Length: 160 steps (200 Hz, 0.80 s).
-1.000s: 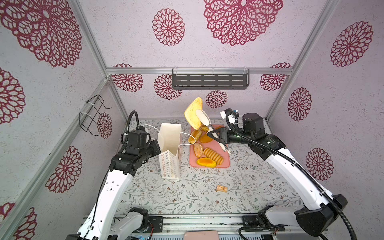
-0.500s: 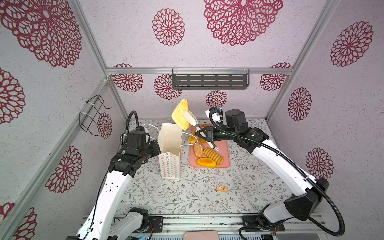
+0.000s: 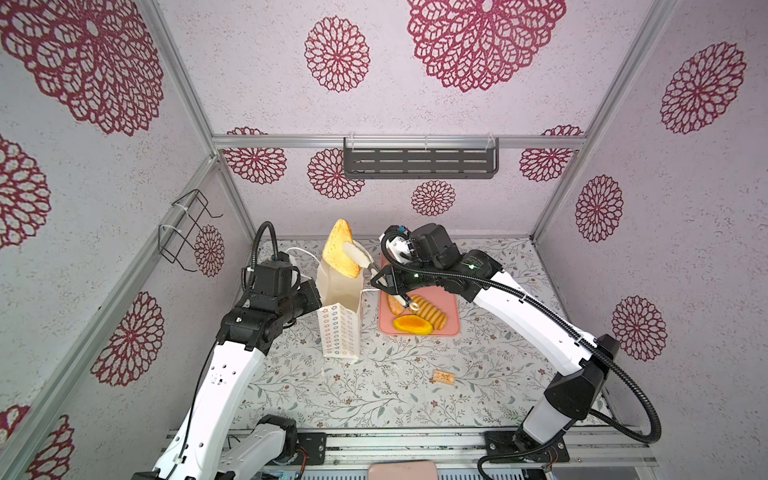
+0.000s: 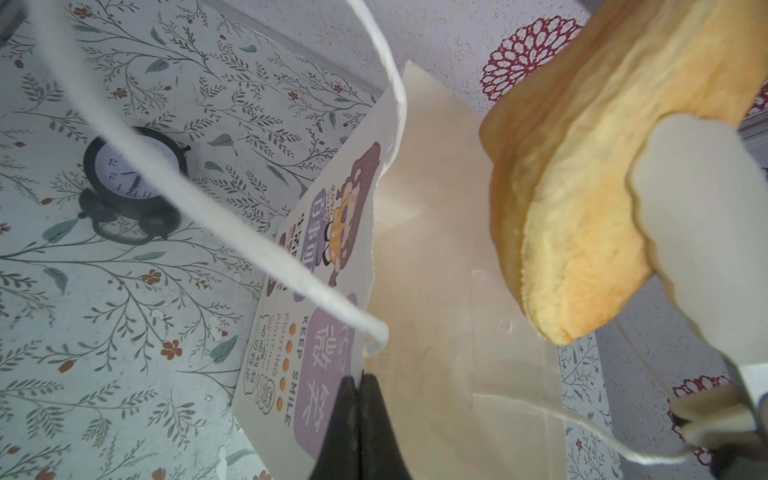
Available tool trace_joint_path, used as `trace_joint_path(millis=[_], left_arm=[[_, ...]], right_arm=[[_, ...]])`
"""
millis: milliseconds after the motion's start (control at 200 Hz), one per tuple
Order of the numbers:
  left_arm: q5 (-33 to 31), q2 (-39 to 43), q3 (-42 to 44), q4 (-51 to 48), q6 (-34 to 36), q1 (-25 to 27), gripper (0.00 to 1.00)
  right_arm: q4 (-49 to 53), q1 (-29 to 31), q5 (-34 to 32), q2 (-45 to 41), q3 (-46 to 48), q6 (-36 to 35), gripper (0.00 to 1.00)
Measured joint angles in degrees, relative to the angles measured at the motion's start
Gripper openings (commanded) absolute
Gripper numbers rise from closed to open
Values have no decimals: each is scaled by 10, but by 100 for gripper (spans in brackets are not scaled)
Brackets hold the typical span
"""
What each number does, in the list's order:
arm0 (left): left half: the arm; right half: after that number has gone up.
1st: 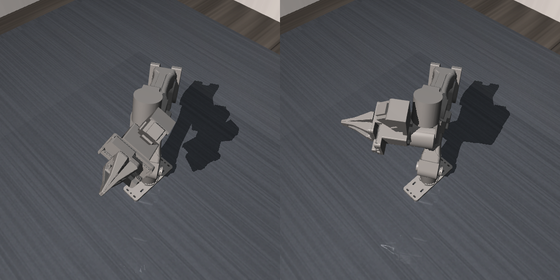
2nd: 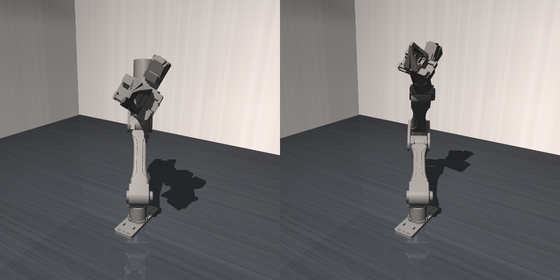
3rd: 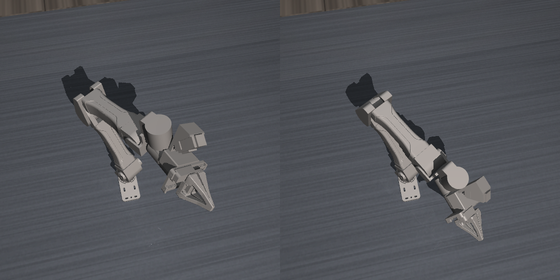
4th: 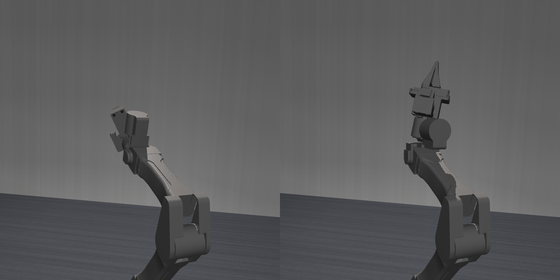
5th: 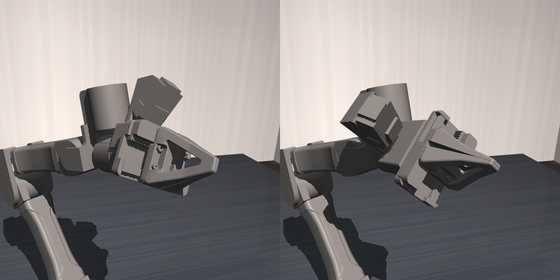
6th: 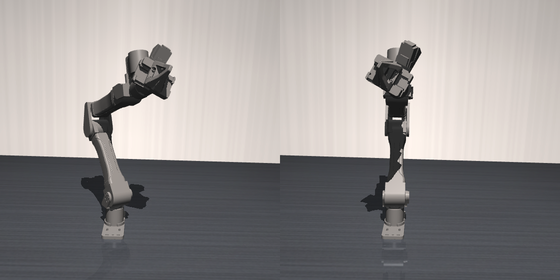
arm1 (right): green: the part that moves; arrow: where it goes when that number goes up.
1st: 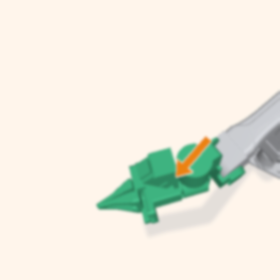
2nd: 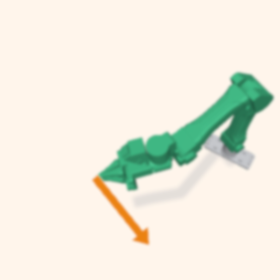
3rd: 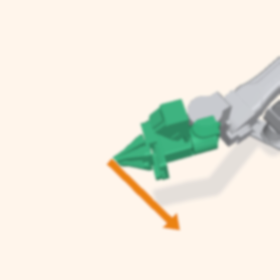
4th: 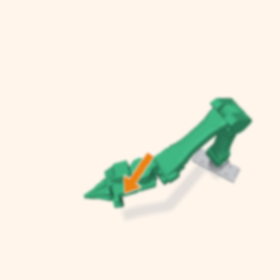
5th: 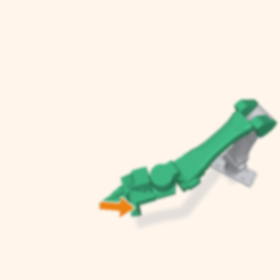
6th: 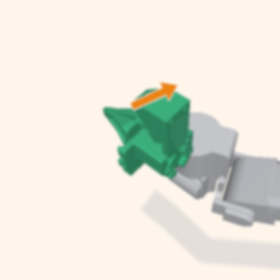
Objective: Place the fake bread into the paper bag
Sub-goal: 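Lift the tan bread with the tongs and carry it over the bag, then open the tongs with the right gripper to release the bread into the bag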
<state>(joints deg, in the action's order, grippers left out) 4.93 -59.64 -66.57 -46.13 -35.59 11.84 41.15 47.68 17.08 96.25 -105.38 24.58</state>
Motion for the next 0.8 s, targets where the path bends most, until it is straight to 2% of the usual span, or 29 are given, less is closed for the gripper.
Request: trace_joint_path(millis=[420, 801], left_arm=[[2, 0, 0, 1, 0, 0, 0], [2, 0, 0, 4, 0, 0, 0]], right_arm=[[38, 14, -50, 8, -17, -28, 46], [37, 14, -82, 7, -22, -28, 46]])
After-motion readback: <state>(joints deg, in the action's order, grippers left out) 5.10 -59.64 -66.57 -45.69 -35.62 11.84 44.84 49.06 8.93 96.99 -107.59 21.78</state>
